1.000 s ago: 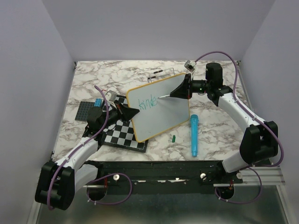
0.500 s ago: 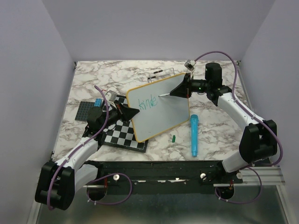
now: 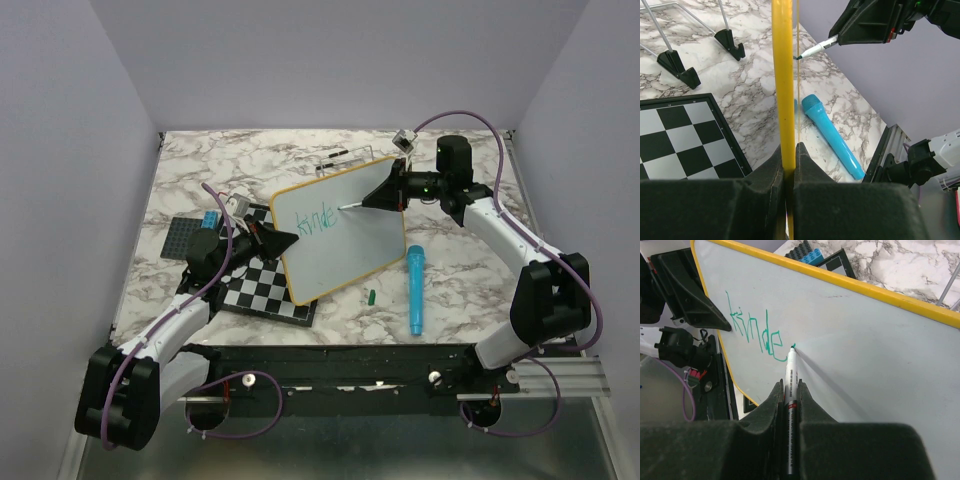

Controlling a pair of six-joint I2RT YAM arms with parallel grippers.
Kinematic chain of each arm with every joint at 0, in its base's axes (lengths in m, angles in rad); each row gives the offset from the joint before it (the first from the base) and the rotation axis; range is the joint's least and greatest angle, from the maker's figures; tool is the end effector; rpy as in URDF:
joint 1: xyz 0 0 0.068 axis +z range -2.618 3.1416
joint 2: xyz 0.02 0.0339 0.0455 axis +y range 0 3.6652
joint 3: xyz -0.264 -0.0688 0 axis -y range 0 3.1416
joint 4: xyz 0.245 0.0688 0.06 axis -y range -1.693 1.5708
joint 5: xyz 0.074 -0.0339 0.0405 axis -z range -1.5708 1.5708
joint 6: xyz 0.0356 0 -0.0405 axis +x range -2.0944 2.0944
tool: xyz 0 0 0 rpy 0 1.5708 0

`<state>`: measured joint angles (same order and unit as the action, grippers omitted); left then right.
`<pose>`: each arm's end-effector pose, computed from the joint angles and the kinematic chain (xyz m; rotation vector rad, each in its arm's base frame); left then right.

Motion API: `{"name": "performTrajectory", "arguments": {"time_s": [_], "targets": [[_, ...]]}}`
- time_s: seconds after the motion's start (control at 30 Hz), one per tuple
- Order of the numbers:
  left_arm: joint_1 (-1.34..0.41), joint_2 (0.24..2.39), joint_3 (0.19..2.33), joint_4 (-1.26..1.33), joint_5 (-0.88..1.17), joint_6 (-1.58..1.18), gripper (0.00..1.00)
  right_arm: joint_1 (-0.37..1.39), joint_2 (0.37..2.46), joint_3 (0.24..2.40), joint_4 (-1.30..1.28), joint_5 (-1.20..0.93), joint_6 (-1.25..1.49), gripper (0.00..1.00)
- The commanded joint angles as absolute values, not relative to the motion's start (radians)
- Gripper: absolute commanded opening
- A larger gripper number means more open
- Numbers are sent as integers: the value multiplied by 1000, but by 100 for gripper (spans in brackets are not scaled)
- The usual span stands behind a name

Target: Write a sentence on the whiteboard

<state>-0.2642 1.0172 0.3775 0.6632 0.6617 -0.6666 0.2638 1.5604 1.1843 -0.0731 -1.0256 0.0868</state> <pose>0.2024 -0.0774 0.2424 0.2310 1.6763 -1.2234 0.3304 0.1208 0.3032 -0.8287 1.8147 1.2488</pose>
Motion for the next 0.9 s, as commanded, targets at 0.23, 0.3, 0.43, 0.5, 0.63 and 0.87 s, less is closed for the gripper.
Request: {"name": "performTrajectory", "arguments": {"time_s": [0.23,0.3,0.43,0.5,0.63,0.87], "targets": [[-273,999,394,729,696,-635,0,276,1605,1221,-126,-1054,49,1],[-273,997,394,729,696,-635,0,276,1605,1224,-146,-1054,34,1],[-273,996,394,726,695,-634,0,276,1602,1221,-176,-1031,11,1],[-273,994,394,726,695,-634,0,276,1591,1213,-176,-1000,11,1],[-273,991,394,724,696,-634,0,268,1569,1207,-175,-966,15,1],[-273,994,396,723,696,-634,0,255,1560,1193,-176,-948,12,1]]}}
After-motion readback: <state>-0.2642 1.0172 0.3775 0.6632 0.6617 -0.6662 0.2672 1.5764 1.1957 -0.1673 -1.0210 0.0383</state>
